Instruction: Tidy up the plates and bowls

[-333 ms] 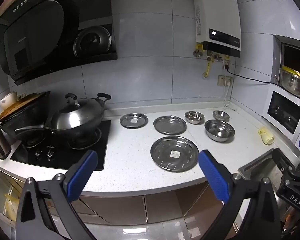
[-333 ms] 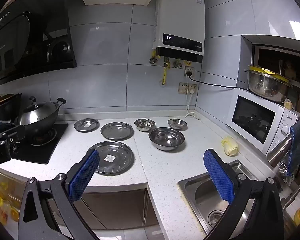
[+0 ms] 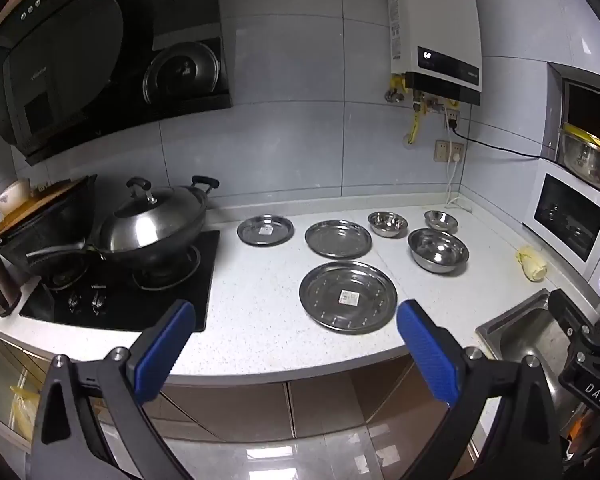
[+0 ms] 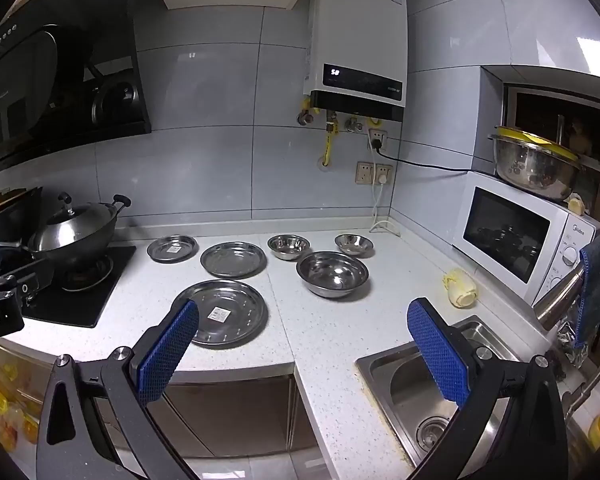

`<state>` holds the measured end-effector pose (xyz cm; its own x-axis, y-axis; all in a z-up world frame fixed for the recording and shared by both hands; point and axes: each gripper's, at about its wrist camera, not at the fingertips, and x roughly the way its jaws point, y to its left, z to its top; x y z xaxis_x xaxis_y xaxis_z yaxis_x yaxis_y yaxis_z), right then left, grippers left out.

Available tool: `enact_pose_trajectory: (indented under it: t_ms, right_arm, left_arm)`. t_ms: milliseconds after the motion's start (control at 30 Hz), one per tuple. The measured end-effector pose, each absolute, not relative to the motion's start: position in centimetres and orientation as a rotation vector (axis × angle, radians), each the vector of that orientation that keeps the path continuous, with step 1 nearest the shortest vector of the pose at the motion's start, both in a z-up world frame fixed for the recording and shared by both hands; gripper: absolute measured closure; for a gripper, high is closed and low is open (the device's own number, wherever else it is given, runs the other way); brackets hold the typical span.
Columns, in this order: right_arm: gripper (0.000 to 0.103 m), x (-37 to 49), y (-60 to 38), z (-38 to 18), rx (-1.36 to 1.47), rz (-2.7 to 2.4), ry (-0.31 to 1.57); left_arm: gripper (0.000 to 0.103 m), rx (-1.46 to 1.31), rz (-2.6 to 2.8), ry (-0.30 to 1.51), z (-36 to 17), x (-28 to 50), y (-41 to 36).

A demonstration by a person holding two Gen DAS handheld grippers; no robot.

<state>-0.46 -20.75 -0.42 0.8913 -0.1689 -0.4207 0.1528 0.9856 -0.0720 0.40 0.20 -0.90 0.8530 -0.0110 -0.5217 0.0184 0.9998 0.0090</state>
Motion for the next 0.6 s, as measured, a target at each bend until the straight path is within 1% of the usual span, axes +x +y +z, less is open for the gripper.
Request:
enact_pose_trajectory:
  t_ms: [600]
  right_arm:
    - [0.001,-1.5,-21.9,-0.2,-0.013,-0.176,0.445]
  left_arm:
    - [0.001,0.002,0.011,0.533,-0.6,-0.4,0.1]
